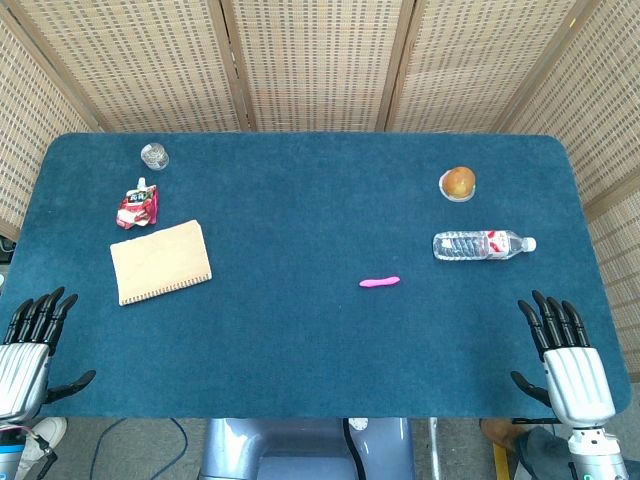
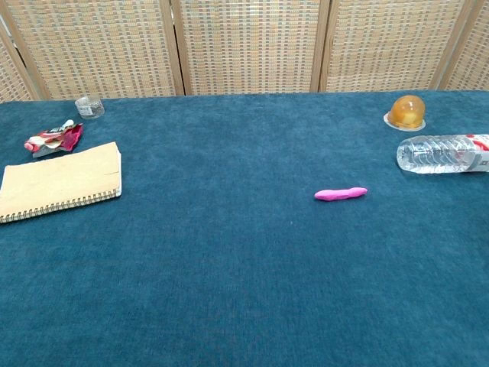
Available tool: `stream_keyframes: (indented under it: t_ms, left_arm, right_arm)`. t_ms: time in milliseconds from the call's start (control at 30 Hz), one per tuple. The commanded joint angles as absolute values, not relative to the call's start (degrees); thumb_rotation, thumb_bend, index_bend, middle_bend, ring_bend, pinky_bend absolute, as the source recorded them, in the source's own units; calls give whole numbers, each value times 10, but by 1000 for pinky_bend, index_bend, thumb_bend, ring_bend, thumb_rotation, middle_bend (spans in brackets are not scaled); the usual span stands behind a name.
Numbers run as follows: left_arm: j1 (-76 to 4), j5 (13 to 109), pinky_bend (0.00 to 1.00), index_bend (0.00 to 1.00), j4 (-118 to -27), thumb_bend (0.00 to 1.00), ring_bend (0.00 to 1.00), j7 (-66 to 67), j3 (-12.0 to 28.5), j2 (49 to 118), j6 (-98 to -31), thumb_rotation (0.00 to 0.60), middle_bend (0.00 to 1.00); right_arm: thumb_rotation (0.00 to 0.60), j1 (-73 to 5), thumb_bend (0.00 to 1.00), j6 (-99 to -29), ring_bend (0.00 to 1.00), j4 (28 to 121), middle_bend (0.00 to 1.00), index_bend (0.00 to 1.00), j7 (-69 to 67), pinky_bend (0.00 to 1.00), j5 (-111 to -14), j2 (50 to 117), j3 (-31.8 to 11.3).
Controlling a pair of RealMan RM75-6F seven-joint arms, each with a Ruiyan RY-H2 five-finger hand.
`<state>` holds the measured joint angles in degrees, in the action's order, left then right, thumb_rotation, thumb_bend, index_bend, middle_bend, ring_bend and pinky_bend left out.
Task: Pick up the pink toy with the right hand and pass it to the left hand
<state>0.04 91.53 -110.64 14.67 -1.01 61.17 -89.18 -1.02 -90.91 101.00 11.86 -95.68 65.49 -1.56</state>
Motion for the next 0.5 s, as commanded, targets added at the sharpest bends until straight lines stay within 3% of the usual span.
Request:
stream_keyframes:
  t_ms: [33, 300, 500]
  left_arm:
    - [1, 915, 0, 0, -1106, 0, 0, 146, -10, 612, -892, 600, 0]
    - [0, 915, 0, 0, -1106, 0, 0, 147, -9, 613, -891, 600, 0]
    - [-3, 909, 0, 0, -1103, 0, 0, 152, -3, 619, -890, 600, 0]
  right_arm:
    - [600, -10, 0, -909, 0, 1010, 0, 0, 119, 0, -957, 655, -15]
    - [600, -16, 0, -894, 0, 1011, 0, 0, 117, 0, -954, 656, -13]
    - [600, -61, 0, -830, 0, 1008, 0, 26, 127, 0, -936, 658, -33]
